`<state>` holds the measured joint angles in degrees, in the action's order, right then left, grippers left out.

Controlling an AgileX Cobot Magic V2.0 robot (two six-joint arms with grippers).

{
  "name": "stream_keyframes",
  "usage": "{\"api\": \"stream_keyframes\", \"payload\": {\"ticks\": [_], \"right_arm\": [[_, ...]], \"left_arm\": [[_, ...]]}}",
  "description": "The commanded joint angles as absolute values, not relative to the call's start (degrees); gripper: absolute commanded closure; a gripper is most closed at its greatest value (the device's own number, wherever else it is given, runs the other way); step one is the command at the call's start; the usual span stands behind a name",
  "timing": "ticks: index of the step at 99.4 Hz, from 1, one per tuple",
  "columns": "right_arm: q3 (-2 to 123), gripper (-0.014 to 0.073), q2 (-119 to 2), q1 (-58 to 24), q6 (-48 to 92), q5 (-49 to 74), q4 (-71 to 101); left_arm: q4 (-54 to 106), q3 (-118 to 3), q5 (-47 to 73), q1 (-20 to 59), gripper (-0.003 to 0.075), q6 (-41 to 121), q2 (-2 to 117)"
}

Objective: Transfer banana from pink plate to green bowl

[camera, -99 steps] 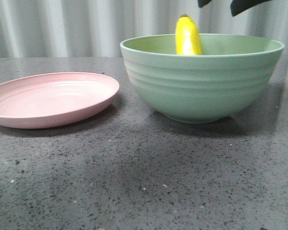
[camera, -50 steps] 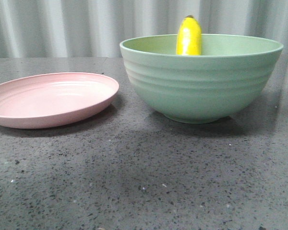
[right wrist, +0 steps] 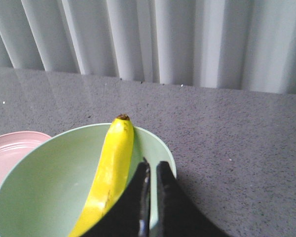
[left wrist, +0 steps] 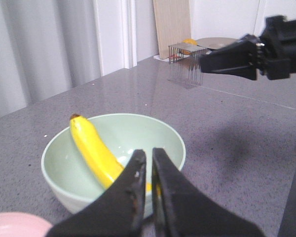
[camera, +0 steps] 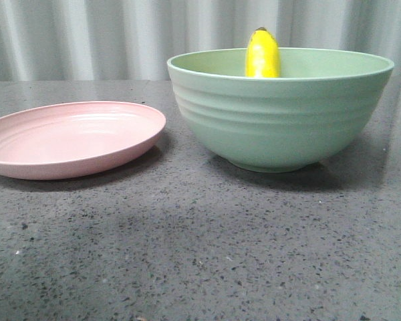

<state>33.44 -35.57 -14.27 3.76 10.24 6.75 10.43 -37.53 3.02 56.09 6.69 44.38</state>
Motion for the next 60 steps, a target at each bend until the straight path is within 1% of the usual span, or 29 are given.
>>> {"api": "stream_keyframes", "payload": {"ticks": [1, 15, 30, 43, 60], "right_arm": [[28.46, 0.0659, -30.47, -14.17, 4.46, 0.0, 5.98], [19.57, 0.0659, -22.81, -14.17, 4.46, -5.34, 5.98], [13.79, 0.0659, -17.07, -14.17, 4.46, -4.83, 5.98], [10.24, 0.0659, -16.05, -14.17, 4.46, -4.83, 5.98], [7.25, 0.0659, -16.05, -14.17, 4.46, -4.7, 5.98]], "left_arm": [[11.01, -33.8, -3.55, 56.37, 0.0741, 6.36, 39.35], [11.01, -26.02, -6.45, 56.37, 0.0741, 6.36, 31.85], [11.01, -20.6, -6.58, 56.37, 0.0741, 6.36, 25.06], [11.01, -17.81, -6.3, 56.37, 0.0741, 6.36, 21.58], [11.01, -15.79, -6.15, 56.37, 0.0741, 6.36, 21.32]]}}
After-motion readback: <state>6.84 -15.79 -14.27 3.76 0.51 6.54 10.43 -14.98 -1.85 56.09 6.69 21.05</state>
